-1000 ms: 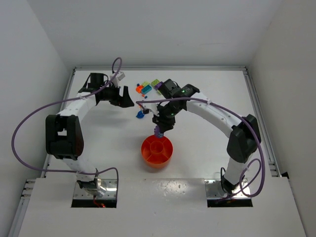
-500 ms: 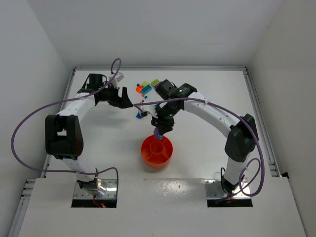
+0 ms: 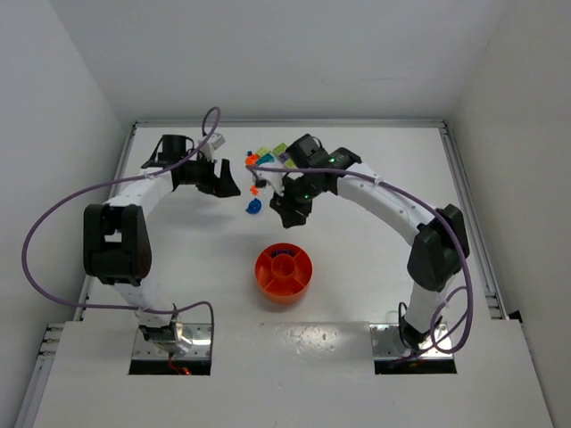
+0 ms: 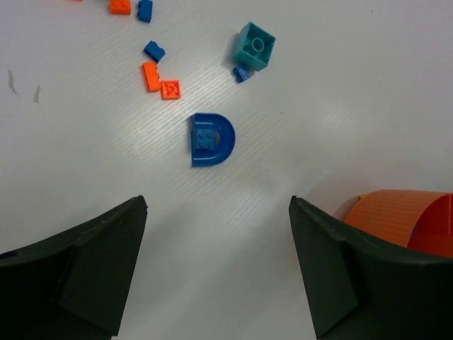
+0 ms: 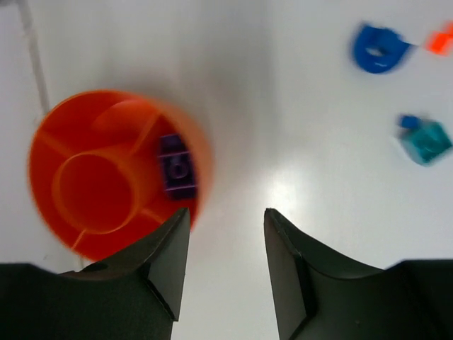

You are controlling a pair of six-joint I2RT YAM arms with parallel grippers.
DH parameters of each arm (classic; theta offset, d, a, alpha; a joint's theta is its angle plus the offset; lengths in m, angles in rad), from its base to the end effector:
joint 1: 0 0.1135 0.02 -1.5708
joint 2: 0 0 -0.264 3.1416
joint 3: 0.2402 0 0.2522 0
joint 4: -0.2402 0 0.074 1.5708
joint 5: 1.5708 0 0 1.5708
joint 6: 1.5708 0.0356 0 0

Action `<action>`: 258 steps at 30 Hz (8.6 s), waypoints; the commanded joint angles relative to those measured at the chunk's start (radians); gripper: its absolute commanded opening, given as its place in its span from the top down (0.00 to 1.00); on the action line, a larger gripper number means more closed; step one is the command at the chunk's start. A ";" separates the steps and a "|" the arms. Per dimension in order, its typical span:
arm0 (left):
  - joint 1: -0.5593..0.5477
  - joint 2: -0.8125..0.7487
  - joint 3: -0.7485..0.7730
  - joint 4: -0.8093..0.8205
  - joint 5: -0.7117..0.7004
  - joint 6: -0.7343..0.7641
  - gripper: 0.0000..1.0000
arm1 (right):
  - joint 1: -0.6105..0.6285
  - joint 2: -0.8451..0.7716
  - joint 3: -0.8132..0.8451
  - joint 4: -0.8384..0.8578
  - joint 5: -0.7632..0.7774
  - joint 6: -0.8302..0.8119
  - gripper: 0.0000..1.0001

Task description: Sort the legos into containers by color

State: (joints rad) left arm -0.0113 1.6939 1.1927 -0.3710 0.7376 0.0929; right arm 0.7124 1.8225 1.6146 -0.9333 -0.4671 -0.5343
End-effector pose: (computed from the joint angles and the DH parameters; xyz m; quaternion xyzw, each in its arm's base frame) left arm 0.3603 -0.0280 0.2336 0.1689 0.8688 -0.3254 0.3328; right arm 0.2785 0.2617 0.2812 -0.5949 0.7429 0.2437 0.1864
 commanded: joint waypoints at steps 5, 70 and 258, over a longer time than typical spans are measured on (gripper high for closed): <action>-0.084 0.179 0.252 0.084 0.011 -0.051 0.23 | -0.185 -0.066 -0.044 0.373 0.220 0.448 0.54; -0.363 0.977 1.127 0.238 -0.379 -0.056 0.23 | -0.588 0.031 -0.039 0.403 0.130 0.629 0.39; -0.002 0.127 0.116 0.063 0.108 -0.004 0.00 | -0.034 -0.216 -0.277 0.375 -0.006 0.133 0.43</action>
State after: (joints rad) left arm 0.0074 1.8961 1.3155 -0.3153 0.7670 -0.0311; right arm 0.7162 1.6863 1.3426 -0.7132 -0.5529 -0.5941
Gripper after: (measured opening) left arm 0.995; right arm 0.577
